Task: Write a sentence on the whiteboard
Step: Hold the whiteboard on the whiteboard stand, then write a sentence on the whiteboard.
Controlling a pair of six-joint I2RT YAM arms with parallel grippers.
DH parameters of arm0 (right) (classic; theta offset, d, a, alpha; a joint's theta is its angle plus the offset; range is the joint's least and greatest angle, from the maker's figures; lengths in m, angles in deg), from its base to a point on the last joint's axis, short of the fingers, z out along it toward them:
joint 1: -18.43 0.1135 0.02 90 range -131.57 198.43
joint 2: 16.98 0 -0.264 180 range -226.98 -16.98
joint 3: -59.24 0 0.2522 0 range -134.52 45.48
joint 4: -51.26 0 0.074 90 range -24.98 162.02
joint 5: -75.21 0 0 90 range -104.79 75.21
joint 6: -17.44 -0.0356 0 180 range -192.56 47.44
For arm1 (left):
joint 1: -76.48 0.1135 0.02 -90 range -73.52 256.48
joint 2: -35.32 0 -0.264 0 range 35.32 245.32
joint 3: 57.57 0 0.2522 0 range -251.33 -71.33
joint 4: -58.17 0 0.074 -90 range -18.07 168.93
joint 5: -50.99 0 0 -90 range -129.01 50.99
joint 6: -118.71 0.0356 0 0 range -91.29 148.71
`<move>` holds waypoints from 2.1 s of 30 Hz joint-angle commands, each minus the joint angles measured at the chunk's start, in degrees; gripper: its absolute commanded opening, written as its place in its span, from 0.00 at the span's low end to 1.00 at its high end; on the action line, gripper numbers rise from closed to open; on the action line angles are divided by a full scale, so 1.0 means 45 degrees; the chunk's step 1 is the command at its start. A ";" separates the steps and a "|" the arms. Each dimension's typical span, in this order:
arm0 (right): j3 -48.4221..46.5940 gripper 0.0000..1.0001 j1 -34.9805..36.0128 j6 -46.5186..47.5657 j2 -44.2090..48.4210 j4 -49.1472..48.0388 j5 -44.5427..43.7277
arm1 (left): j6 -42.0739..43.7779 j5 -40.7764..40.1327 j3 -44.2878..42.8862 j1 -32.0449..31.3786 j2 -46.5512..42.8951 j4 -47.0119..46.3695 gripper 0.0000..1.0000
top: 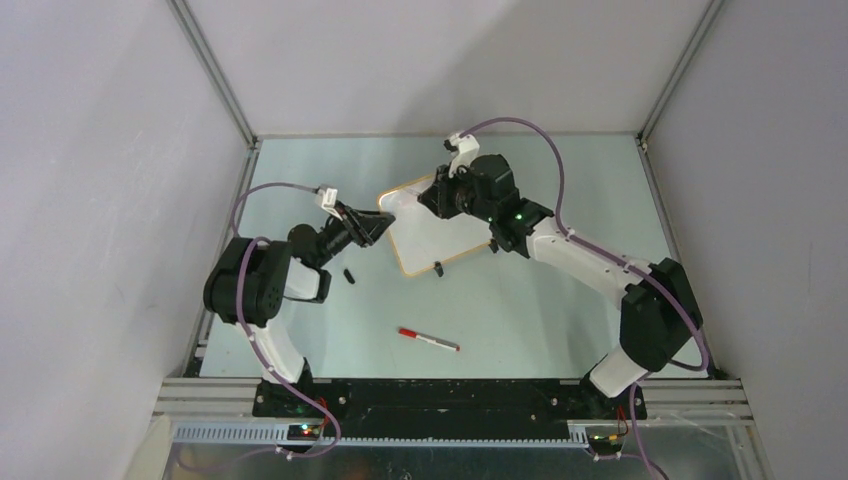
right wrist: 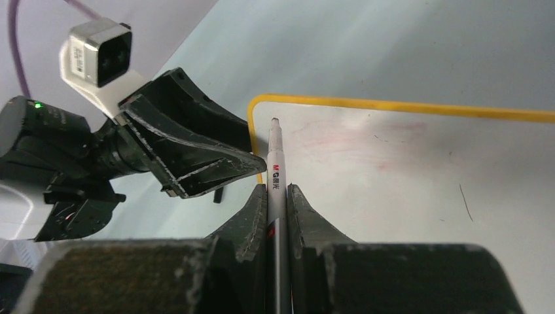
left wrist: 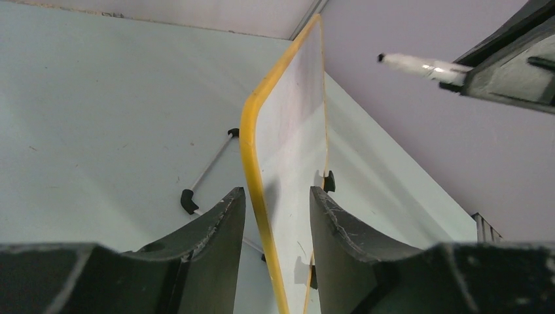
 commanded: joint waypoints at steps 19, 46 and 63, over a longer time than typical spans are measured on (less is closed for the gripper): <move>-0.1753 0.00 0.0959 0.0959 -0.1317 0.0906 -0.1761 | -0.0540 0.0557 -0.0505 0.0336 0.0475 -0.0647 0.08; -0.2367 0.00 0.1245 0.1014 -0.1893 0.1679 -0.2469 | -0.0769 0.0833 -0.0859 0.0366 0.0748 -0.0525 0.00; -0.2945 0.00 0.1363 0.1182 -0.2363 0.1864 -0.2757 | -0.0853 0.0869 -0.0831 0.0358 0.0787 -0.0693 0.00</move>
